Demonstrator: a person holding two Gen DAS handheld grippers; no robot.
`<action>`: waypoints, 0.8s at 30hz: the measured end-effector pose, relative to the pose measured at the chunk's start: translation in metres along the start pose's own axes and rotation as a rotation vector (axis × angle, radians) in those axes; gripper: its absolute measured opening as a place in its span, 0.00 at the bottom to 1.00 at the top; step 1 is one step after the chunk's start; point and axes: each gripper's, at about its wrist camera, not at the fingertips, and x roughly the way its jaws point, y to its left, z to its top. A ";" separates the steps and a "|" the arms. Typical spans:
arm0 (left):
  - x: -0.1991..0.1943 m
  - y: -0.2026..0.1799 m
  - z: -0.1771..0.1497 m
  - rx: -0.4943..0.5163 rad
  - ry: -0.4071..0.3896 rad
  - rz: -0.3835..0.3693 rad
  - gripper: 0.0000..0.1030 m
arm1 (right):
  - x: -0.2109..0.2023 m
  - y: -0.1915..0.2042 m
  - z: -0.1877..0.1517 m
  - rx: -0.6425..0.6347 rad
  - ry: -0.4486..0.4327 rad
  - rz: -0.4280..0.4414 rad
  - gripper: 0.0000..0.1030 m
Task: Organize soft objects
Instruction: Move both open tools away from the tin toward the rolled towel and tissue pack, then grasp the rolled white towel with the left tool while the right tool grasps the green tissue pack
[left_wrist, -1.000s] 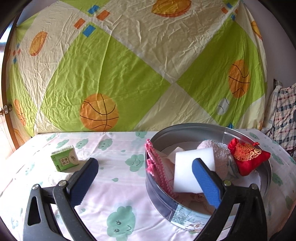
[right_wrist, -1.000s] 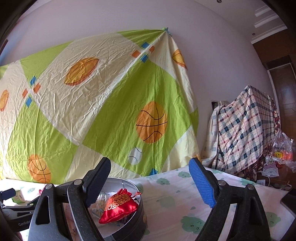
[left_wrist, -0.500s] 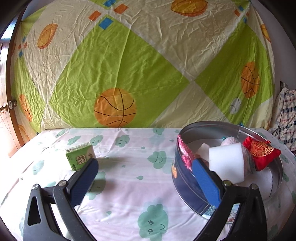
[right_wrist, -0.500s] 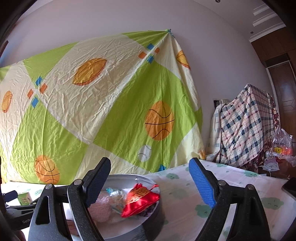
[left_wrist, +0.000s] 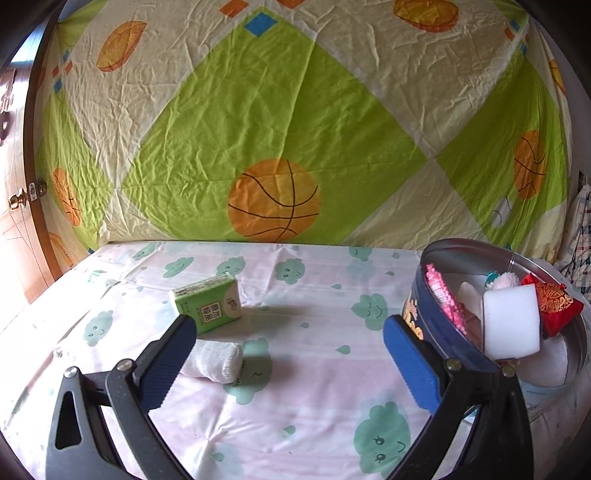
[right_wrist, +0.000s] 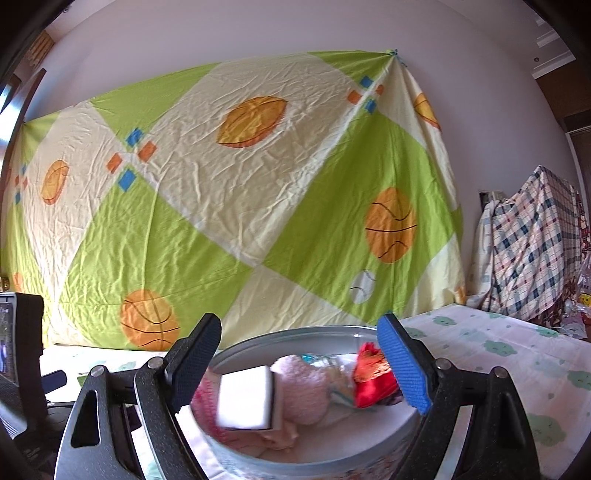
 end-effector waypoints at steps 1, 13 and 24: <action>0.001 0.003 0.000 -0.005 0.003 0.003 0.99 | 0.000 0.005 -0.001 0.000 0.003 0.009 0.86; 0.019 0.052 -0.002 -0.098 0.081 0.003 0.99 | 0.006 0.055 -0.010 0.010 0.064 0.096 0.86; 0.049 0.138 -0.015 -0.262 0.222 0.049 0.99 | 0.017 0.090 -0.020 0.031 0.159 0.143 0.86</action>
